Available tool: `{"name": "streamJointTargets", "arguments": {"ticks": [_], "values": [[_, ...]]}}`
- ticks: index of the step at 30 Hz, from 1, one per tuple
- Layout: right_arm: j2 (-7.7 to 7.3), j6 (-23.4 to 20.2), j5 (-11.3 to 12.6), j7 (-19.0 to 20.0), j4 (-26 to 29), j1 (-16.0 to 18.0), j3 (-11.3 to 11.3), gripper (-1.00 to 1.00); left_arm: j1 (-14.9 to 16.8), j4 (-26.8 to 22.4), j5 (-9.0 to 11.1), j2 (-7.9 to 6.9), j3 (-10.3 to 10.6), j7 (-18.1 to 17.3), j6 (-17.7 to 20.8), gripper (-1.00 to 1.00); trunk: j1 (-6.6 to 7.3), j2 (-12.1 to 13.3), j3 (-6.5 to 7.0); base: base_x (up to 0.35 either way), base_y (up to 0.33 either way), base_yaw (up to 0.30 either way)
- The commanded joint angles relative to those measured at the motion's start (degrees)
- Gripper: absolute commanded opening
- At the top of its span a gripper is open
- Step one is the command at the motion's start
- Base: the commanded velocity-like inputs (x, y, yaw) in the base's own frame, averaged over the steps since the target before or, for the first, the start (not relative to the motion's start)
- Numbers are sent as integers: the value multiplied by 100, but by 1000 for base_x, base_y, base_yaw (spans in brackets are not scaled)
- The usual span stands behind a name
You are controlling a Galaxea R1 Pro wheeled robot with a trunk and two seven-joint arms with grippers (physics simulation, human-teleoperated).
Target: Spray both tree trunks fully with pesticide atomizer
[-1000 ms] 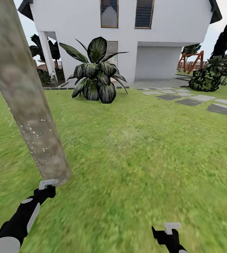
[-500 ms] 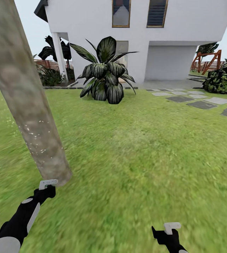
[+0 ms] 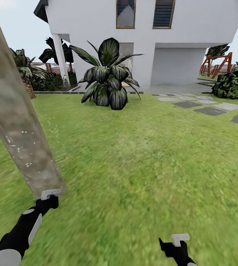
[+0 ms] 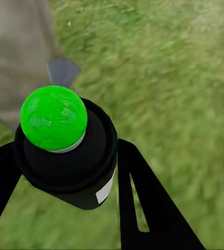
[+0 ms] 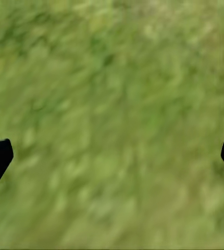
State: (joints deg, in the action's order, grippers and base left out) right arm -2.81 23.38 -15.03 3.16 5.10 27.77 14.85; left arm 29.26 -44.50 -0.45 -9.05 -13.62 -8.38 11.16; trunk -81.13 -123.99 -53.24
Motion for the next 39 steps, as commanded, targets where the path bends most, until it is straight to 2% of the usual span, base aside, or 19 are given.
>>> {"name": "streamJointTargets", "arguments": {"ticks": [1, 4, 5, 6, 7, 9, 13, 14, 16, 17, 26, 34, 39], "values": [[0, 0, 2, 0, 0, 0, 0, 100, 0, 10, 10, 0, 0, -13, 0, -100, 0, 0, 0, 177, -232, 0], [0, 0, 0, 0, 0, 0, 0, 100, 0, 18, 43, -29, -14, -228, 0, -100, 0, 0, 0, 183, -232, 0], [-1, 0, 1, 0, 0, 0, 0, 100, 0, 28, 40, -96, -140, -1323, 0, -100, 0, 0, 0, 192, -231, 0], [0, 0, 2, 0, 0, 0, 0, 100, 0, 28, 32, -149, -480, -1529, 0, -100, 0, 0, 0, 199, -229, 0], [0, 0, 1, 0, 0, 0, 0, 100, 0, 25, 19, -166, -711, -1580, 0, -100, 0, 0, 0, 203, -228, 0], [0, 0, 1, 0, 0, 0, 0, 100, 0, 22, 1, -167, -958, -1598, -12, -100, 0, 0, 0, 205, -228, 0], [0, 0, 0, 0, 0, 0, 0, 100, 0, 20, -16, -150, -1083, -1559, -26, -100, 0, 0, 0, 206, -227, 86], [0, 0, 0, 0, 0, 0, 0, 100, 0, 20, -16, -127, -1088, -1155, -49, -100, 0, 0, 0, 61, -71, 251], [0, 0, 0, 0, 0, 0, 0, 100, 0, 20, -13, -104, -1069, -727, -75, -100, 0, 0, 0, 22, -26, 258], [0, 0, 0, 0, 0, 0, 0, 100, 0, 20, -11, -101, -1058, -646, -82, -100, 0, 0, 0, 7, -8, 260], [-4, 0, 6, 2, 2, 0, 3, 100, 0, 20, 19, -80, -1046, -556, -92, -100, 0, 0, 0, 1, -17, 221], [-9, 0, 8, -6, 9, 0, 1, 100, 0, 65, 15, -73, -1045, -551, -67, -100, 0, 0, 0, 25, -250, 8], [-2, 0, 8, -17, 9, 0, 0, 100, 0, 77, 10, -71, -1045, -551, -70, -100, 0, 0, -17, 122, -252, 180]]}}
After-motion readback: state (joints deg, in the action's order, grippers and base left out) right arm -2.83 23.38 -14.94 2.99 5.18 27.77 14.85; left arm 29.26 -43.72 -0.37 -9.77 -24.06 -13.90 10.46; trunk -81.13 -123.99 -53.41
